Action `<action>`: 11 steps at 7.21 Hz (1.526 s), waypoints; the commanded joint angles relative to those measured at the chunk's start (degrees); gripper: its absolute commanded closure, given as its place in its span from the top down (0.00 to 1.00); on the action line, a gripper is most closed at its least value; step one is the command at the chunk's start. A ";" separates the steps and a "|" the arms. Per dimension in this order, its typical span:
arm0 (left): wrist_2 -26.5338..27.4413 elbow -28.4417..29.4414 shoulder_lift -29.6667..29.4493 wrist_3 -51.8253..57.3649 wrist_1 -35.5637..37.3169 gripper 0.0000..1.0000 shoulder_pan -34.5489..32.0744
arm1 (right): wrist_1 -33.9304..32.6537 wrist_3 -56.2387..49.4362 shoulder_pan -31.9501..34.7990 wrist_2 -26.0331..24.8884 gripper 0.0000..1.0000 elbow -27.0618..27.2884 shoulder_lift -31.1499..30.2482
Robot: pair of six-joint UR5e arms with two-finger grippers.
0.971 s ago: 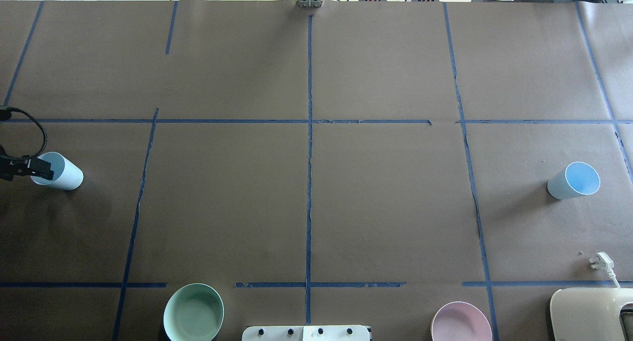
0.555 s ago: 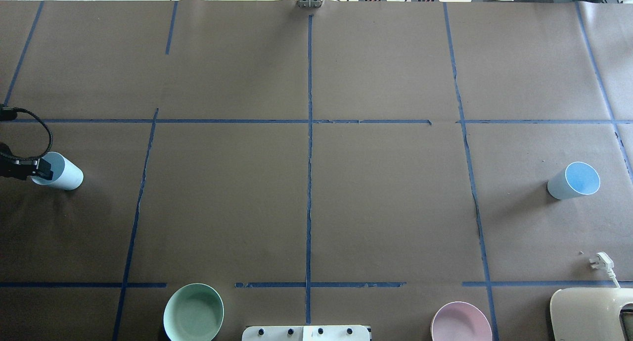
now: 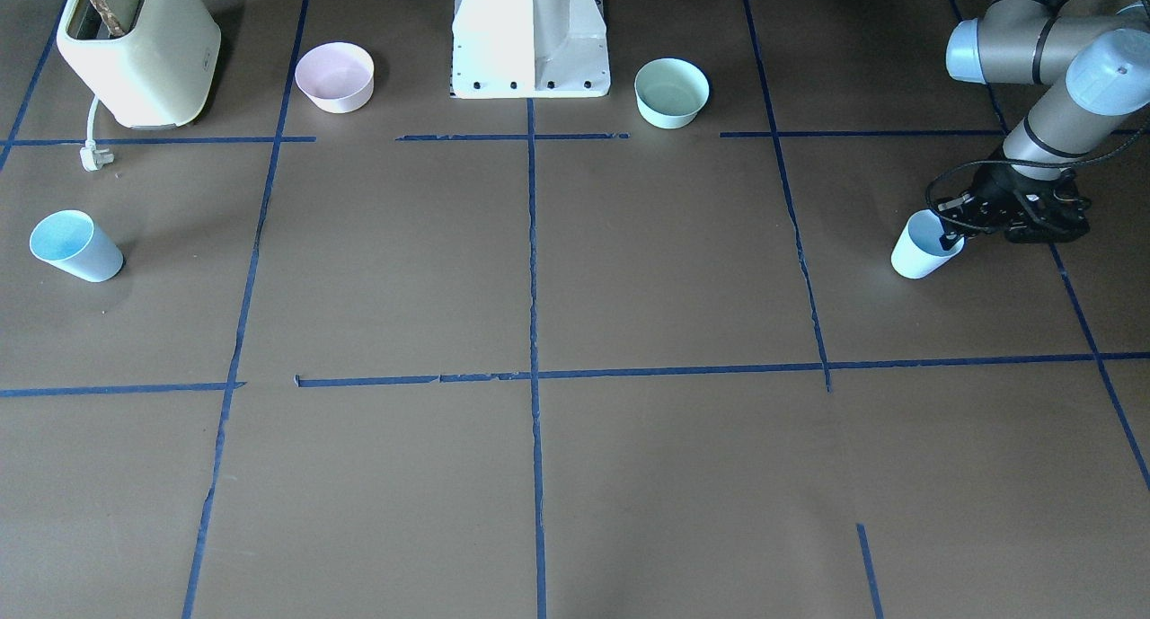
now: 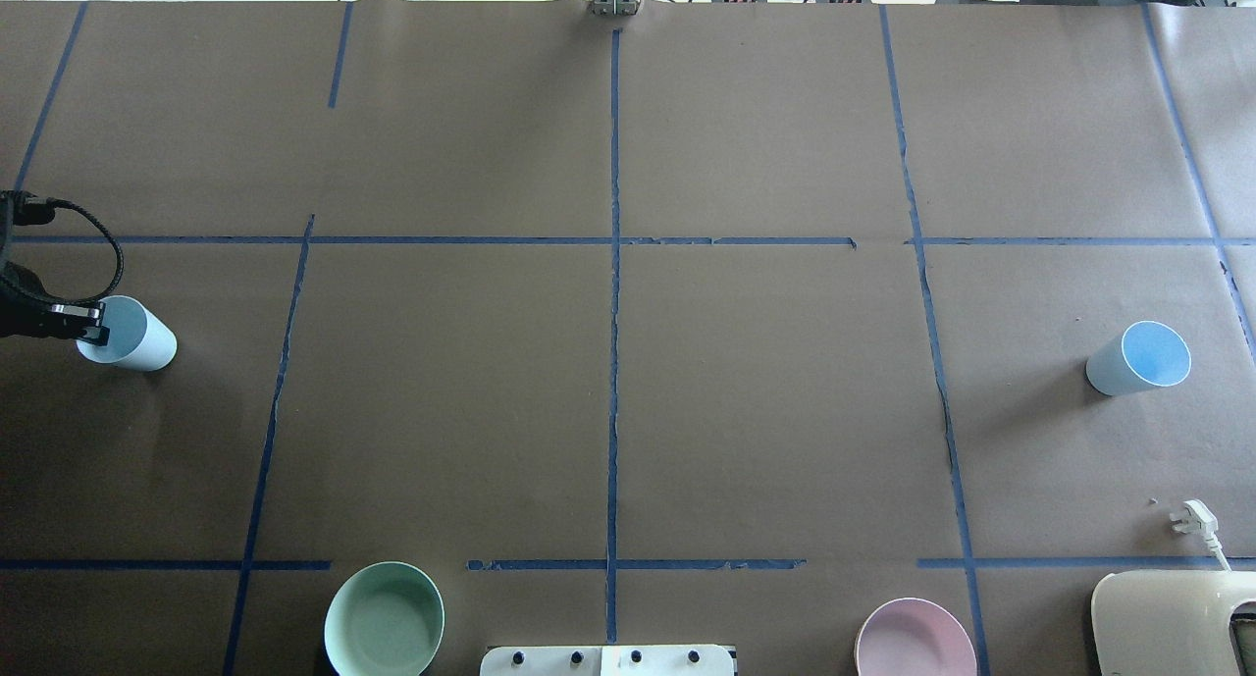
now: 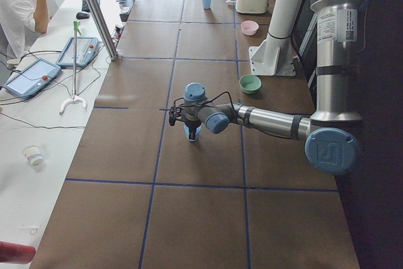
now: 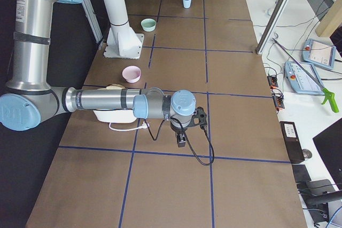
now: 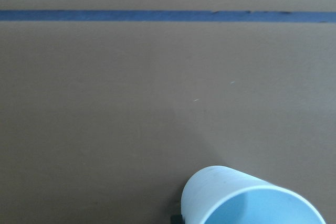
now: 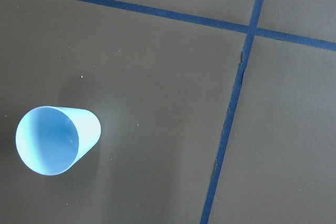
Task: Stack blue cups with both arms
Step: 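Carry the light blue cup with the left gripper to the table center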
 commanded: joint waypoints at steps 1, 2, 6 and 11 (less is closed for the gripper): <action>-2.96 -0.28 -8.54 0.00 4.87 0.00 0.08 | 0.00 -0.03 -0.02 0.00 1.00 0.09 -0.01; -2.87 -0.37 -15.91 0.00 12.40 0.00 2.00 | 0.00 -0.03 -0.02 0.00 1.00 0.09 -0.01; 5.77 6.44 -42.89 -14.02 29.17 0.00 15.78 | 0.00 0.05 -0.02 0.00 1.00 0.09 0.08; 10.49 19.50 -54.13 -21.71 25.57 0.11 23.28 | 0.00 -0.03 0.07 0.00 1.00 0.18 -0.01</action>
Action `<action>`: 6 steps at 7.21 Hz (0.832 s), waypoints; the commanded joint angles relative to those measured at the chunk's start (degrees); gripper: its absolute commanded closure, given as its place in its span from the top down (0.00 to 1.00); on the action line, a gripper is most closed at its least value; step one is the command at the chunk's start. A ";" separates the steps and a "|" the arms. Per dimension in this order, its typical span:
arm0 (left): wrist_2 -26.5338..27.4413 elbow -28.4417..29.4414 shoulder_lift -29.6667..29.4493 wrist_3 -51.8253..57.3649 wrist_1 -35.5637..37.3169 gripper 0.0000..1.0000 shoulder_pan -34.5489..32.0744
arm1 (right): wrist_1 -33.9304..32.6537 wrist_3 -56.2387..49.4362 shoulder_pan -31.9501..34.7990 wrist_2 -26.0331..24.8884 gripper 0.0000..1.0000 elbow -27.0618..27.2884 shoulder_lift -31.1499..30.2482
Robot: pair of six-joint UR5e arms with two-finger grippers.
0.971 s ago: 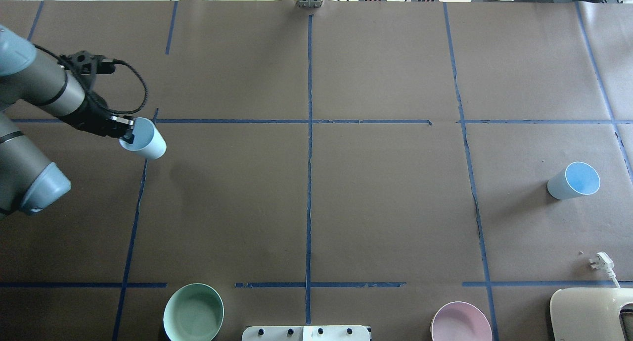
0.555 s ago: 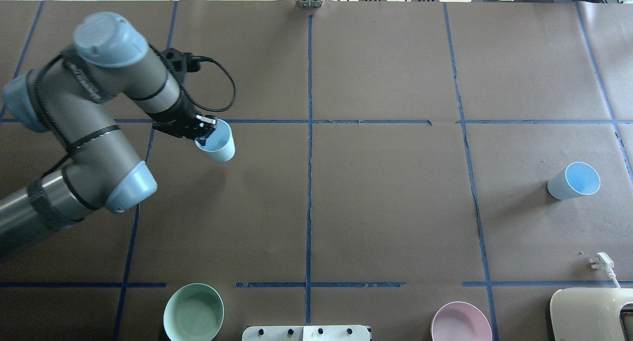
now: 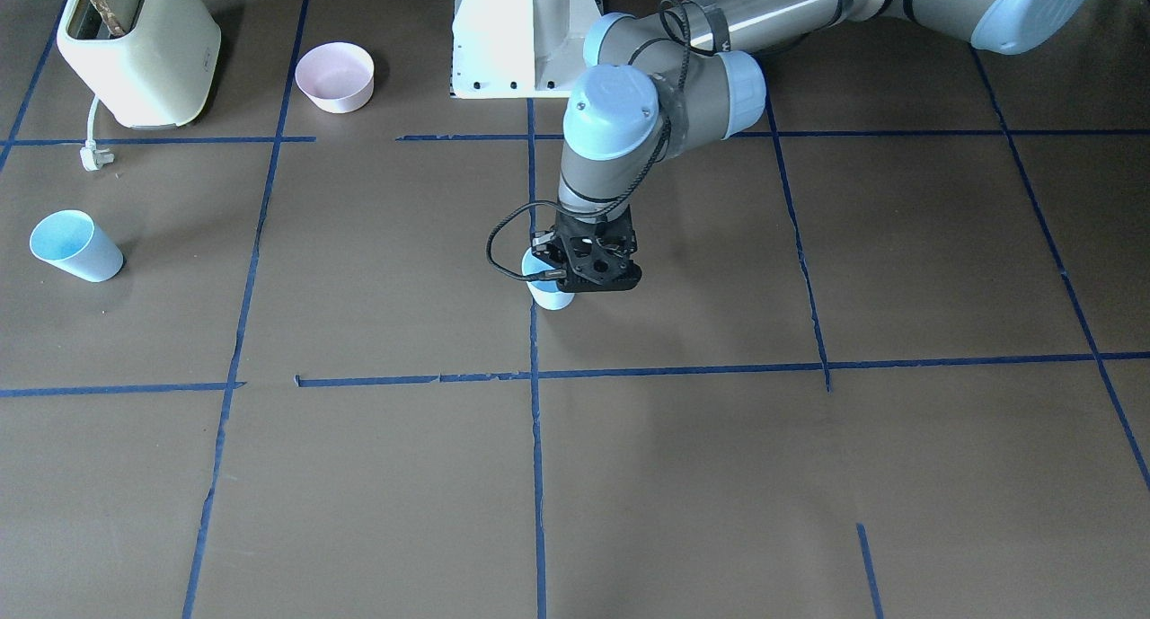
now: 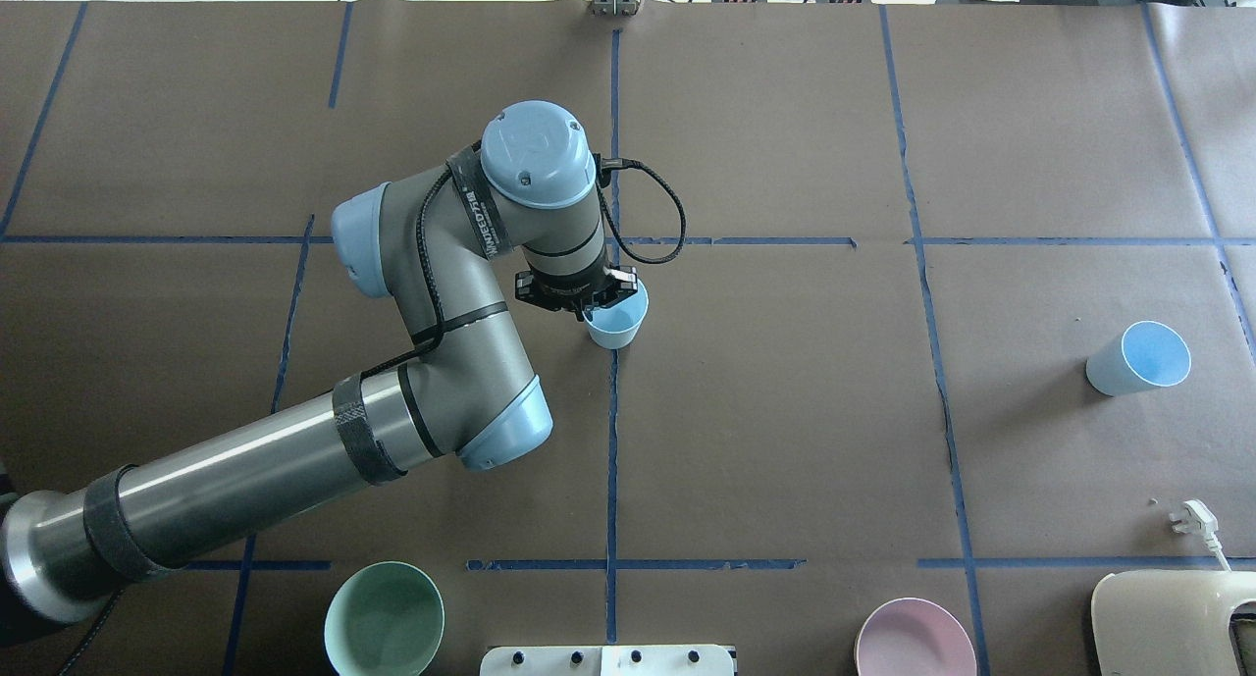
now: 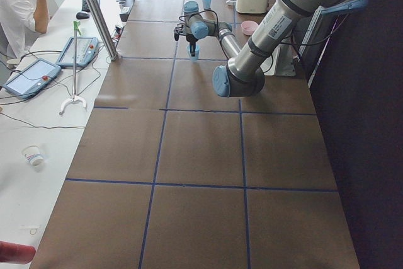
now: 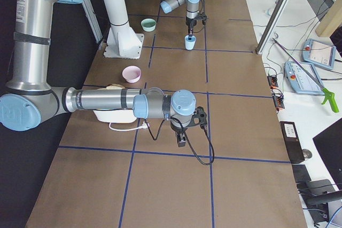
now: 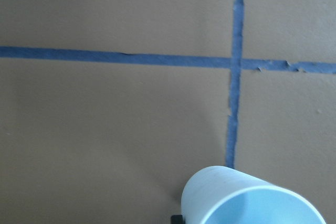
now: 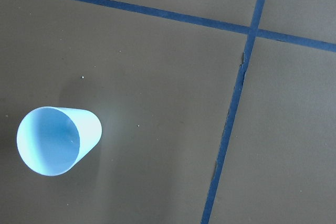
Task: Stack blue cups with both arms
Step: 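Carry the light blue cup with the left gripper to the table center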
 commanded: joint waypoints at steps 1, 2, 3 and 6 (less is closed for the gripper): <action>0.00 0.29 0.04 -0.12 -0.34 0.52 0.85 | -0.05 0.00 0.07 -0.09 1.00 0.01 0.05; 0.17 0.03 0.39 -0.21 -0.25 0.82 0.85 | 0.04 0.00 0.07 -0.09 1.00 0.01 0.05; 1.82 -0.76 0.74 -0.21 -0.17 1.00 0.85 | 0.04 0.00 -0.02 0.00 1.00 0.01 0.05; 0.97 -18.78 5.90 0.40 14.96 1.00 -1.51 | 0.04 0.00 -0.02 -0.09 1.00 0.09 0.05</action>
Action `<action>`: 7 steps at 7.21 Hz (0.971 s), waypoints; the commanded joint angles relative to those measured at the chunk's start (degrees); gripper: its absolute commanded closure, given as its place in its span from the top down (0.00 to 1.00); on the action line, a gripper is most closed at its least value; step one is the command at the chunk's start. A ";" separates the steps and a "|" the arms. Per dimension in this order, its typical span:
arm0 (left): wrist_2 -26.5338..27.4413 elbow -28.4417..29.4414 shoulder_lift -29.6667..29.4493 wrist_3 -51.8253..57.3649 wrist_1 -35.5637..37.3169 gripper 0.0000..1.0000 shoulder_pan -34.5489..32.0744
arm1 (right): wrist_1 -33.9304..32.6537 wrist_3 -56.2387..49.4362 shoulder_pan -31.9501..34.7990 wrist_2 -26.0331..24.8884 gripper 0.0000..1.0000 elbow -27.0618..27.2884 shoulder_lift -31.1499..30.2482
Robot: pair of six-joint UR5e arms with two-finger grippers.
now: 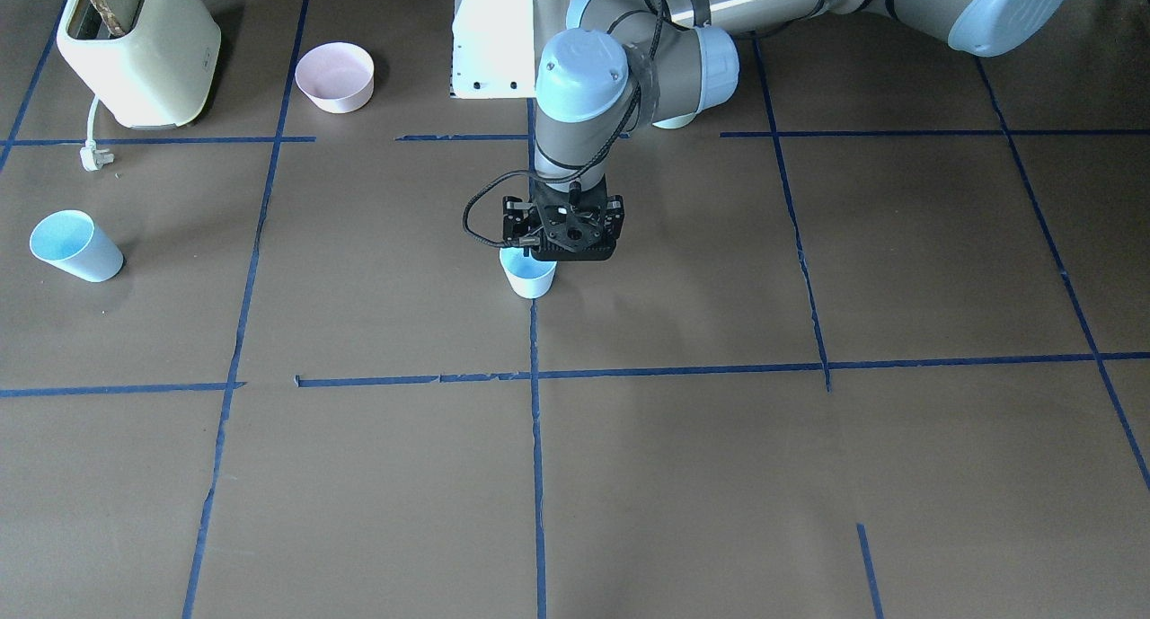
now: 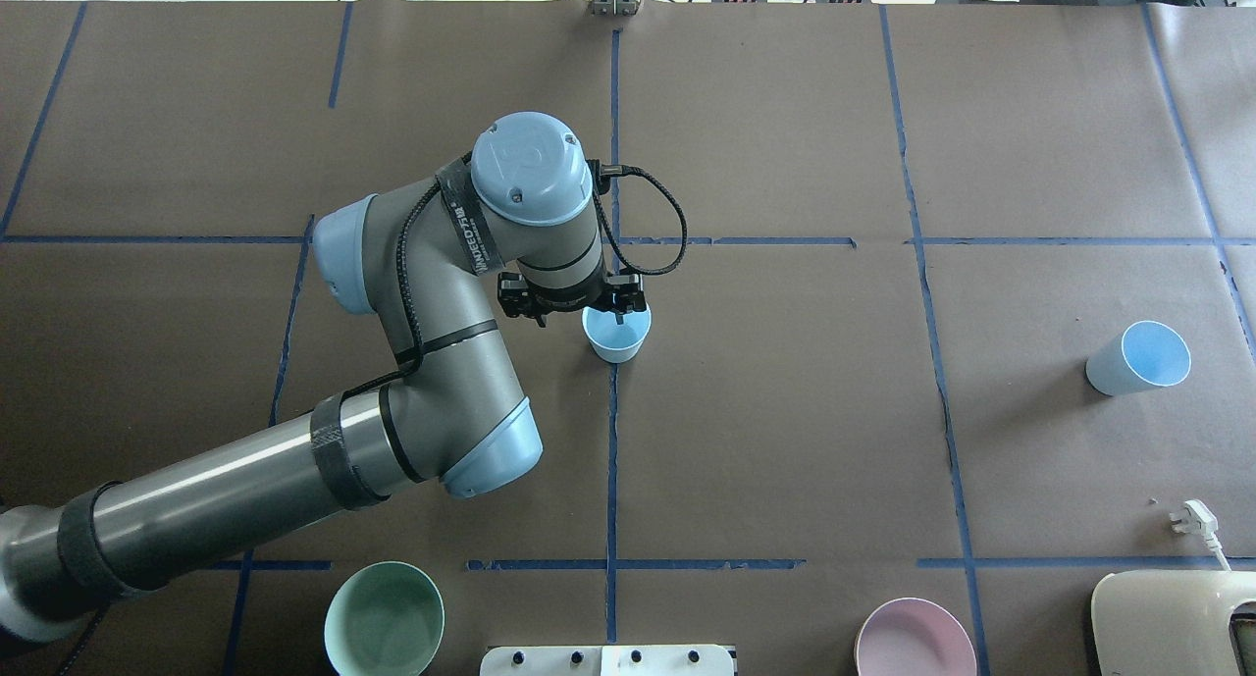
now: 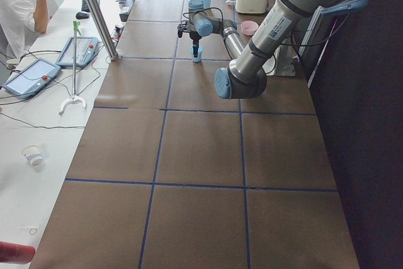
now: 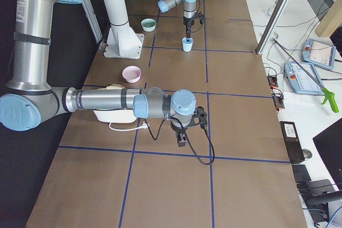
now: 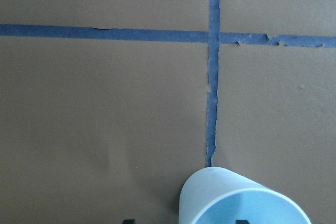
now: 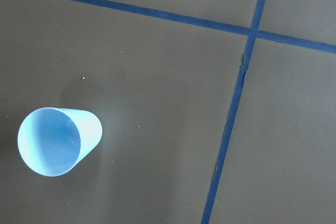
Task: Stack blue cups with both arms
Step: 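Set the cup down upright, open the left gripper and withdraw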
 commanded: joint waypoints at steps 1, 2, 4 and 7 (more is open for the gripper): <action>-2.34 -18.04 10.84 5.89 10.22 1.00 -3.04 | 0.00 0.00 -0.03 0.02 1.00 -0.07 0.00; -2.71 -26.05 19.53 15.17 10.42 1.00 -6.19 | 0.00 0.00 -0.03 -0.06 1.00 -0.07 0.00; -13.28 -30.16 32.04 34.41 10.25 1.00 -18.54 | 0.00 -0.09 -0.12 -0.07 1.00 0.01 0.00; -24.93 -24.60 48.67 80.24 10.33 1.00 -47.34 | 0.00 0.00 -0.21 -0.07 1.00 -0.16 0.79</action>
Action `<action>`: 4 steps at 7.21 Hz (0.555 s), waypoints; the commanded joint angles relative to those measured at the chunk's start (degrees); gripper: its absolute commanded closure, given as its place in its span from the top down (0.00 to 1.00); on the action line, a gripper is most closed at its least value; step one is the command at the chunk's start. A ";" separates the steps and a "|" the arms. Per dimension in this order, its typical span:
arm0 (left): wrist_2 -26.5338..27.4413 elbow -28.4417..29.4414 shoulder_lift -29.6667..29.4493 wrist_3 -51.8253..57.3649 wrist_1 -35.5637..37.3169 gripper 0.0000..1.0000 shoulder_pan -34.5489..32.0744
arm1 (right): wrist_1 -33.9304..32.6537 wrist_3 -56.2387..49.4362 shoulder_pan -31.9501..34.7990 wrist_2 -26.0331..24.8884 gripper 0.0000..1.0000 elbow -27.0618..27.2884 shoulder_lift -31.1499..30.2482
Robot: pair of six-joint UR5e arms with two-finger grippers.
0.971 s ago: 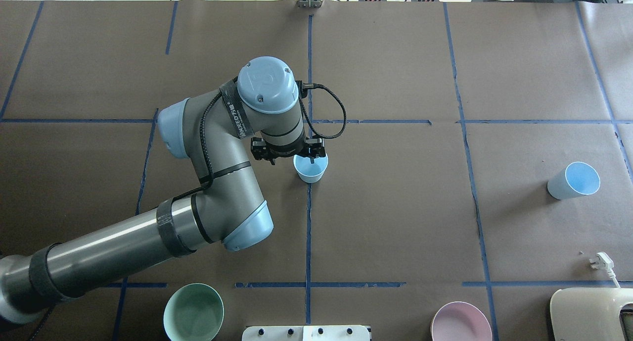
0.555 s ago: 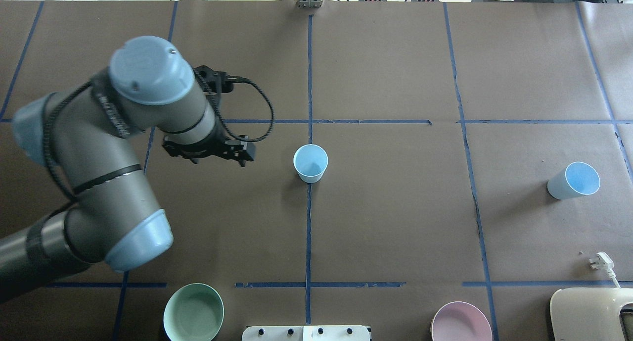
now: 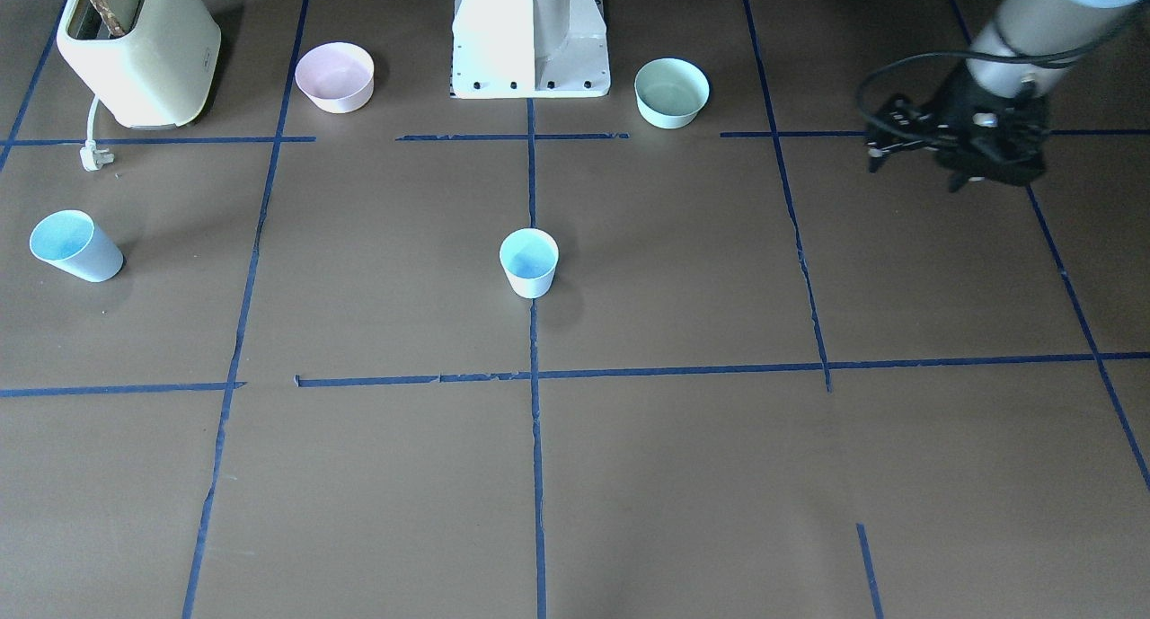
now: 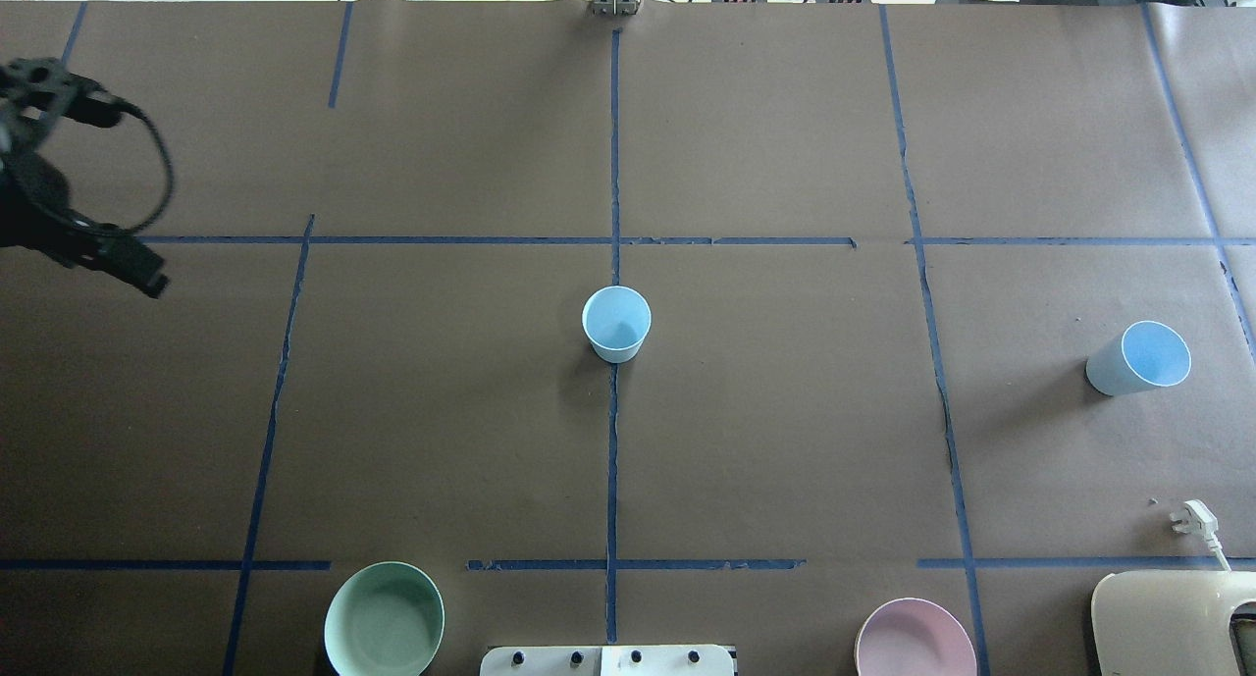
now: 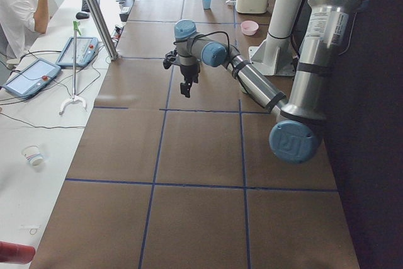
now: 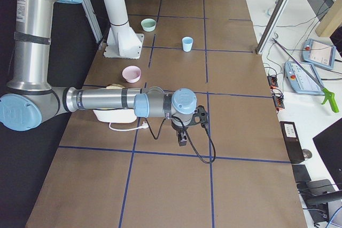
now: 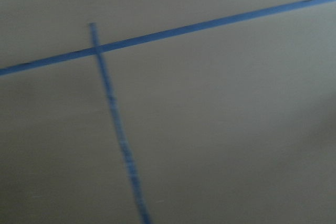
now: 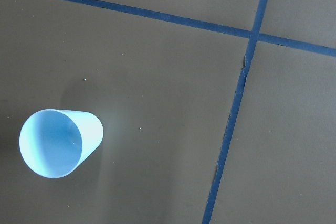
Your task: Stack blue cups with both arms
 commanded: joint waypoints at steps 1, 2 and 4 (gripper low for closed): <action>-4.66 9.88 6.42 27.74 0.08 1.00 -18.75 | 0.00 0.12 -0.04 0.00 1.00 -0.01 0.48; -4.66 13.16 10.78 29.40 -0.70 1.00 -22.39 | 0.00 0.47 -0.04 0.00 1.00 0.08 0.65; -4.40 17.04 12.32 27.49 -0.62 1.00 -22.86 | 0.00 0.56 -0.04 -0.09 1.00 -0.01 0.74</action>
